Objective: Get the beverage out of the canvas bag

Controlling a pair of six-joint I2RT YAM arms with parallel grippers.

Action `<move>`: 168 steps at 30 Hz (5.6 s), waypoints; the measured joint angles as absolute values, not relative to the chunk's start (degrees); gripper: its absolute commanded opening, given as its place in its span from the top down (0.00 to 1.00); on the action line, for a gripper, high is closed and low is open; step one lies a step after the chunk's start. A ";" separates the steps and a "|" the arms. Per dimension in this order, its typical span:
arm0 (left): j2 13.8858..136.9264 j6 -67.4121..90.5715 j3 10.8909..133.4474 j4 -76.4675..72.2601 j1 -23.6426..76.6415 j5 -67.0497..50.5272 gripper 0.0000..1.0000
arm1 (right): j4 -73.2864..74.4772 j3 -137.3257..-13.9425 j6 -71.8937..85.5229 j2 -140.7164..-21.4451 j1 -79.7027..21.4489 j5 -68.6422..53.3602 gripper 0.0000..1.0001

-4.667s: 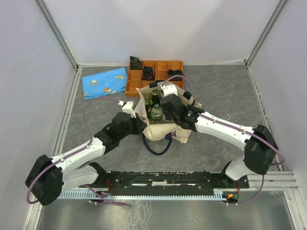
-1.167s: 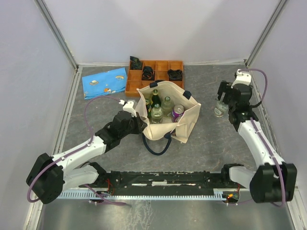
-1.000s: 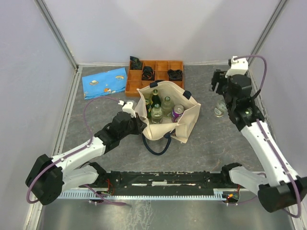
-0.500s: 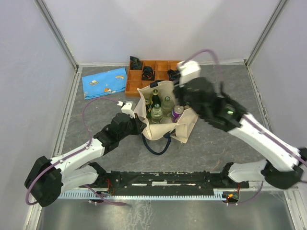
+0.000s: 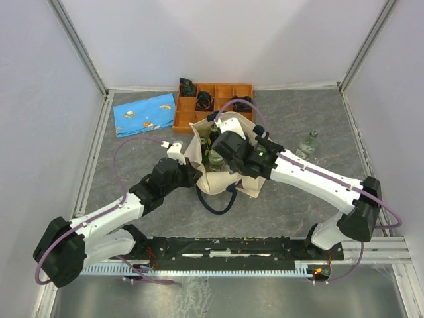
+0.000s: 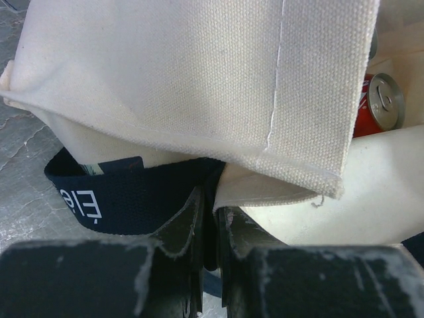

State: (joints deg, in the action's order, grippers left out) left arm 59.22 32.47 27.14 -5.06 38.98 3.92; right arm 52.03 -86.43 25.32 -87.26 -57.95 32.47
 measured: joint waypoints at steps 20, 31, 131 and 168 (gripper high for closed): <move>61.23 32.51 26.72 -7.86 39.05 2.48 0.97 | 45.76 -61.65 39.24 -73.03 -47.40 24.23 0.30; 61.23 32.49 26.72 -7.53 39.03 2.87 0.97 | 49.34 -74.63 38.04 -85.08 -46.09 25.47 0.24; 59.22 28.25 30.68 1.10 38.59 -2.59 0.97 | 65.47 -112.40 15.31 -81.17 -45.23 45.45 1.00; 61.23 27.09 32.25 1.78 38.61 -2.07 0.97 | 31.62 -81.97 14.26 -100.77 -17.02 21.39 1.00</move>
